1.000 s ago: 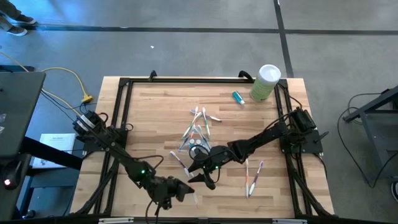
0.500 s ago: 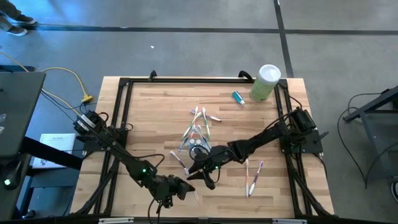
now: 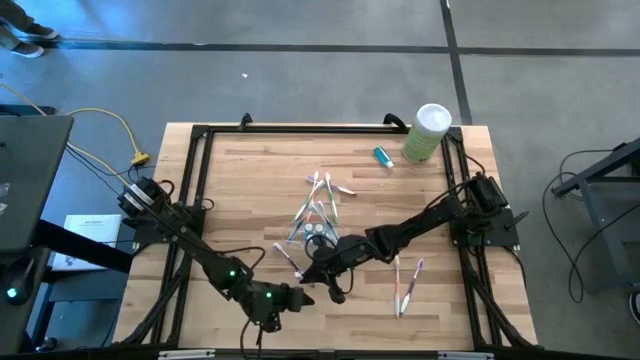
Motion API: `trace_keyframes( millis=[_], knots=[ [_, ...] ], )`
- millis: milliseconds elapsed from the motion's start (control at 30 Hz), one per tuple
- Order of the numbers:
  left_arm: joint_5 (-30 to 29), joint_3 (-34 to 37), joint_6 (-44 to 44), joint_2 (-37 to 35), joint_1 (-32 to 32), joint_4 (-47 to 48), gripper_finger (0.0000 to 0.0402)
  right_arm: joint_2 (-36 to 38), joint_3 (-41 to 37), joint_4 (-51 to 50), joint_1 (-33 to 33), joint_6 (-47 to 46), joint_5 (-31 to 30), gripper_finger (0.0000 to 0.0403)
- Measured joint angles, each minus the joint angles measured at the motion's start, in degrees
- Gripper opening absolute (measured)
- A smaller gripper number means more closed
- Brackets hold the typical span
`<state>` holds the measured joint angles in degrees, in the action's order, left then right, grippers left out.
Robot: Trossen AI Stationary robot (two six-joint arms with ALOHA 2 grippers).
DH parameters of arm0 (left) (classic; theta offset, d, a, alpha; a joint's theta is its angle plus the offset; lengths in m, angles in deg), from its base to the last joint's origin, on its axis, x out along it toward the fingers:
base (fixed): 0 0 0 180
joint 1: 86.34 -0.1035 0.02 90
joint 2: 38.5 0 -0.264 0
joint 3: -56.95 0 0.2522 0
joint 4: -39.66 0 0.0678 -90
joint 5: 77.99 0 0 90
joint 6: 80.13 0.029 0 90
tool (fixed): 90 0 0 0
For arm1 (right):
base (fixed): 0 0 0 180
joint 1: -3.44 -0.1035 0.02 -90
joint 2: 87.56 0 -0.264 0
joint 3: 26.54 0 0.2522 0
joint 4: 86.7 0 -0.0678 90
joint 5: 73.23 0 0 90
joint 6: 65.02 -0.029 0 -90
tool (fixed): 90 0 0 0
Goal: Pick & Place toothbrushing station
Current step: Put the orange toothbrush into the right side of the transparent organizer
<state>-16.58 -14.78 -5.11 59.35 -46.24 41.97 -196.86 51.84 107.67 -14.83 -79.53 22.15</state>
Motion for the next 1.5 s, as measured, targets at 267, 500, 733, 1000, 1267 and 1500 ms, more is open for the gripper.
trace_keyframes(
  millis=[267,500,733,1000,1267,1500],
  knots=[
    [-0.4,0.0,-4.3,0.0,2.1,0.2,0.0090,2.8,0.0,-1.7,-0.4,2.6,-1.2,0.0008],
    [-5.4,0.0,-15.6,0.0,3.7,4.7,0.0091,9.6,0.0,-10.0,-4.4,11.4,-13.9,0.0009],
    [-5.8,0.1,-27.5,0.0,3.4,9.5,0.0091,15.6,0.0,-13.9,-9.7,19.8,-30.6,0.0009],
    [-6.2,0.1,-32.6,0.1,2.5,11.5,0.0091,22.2,0.0,-21.1,-15.2,22.4,-41.5,0.0009],
    [-3.0,0.1,-39.7,0.1,1.3,14.3,0.0113,24.4,0.0,-29.9,-16.9,22.1,-55.7,0.0009],
    [-2.7,0.1,-45.1,0.1,0.9,17.2,0.0211,30.0,-0.2,-40.5,-15.0,11.9,-56.0,0.0009]
  ],
)
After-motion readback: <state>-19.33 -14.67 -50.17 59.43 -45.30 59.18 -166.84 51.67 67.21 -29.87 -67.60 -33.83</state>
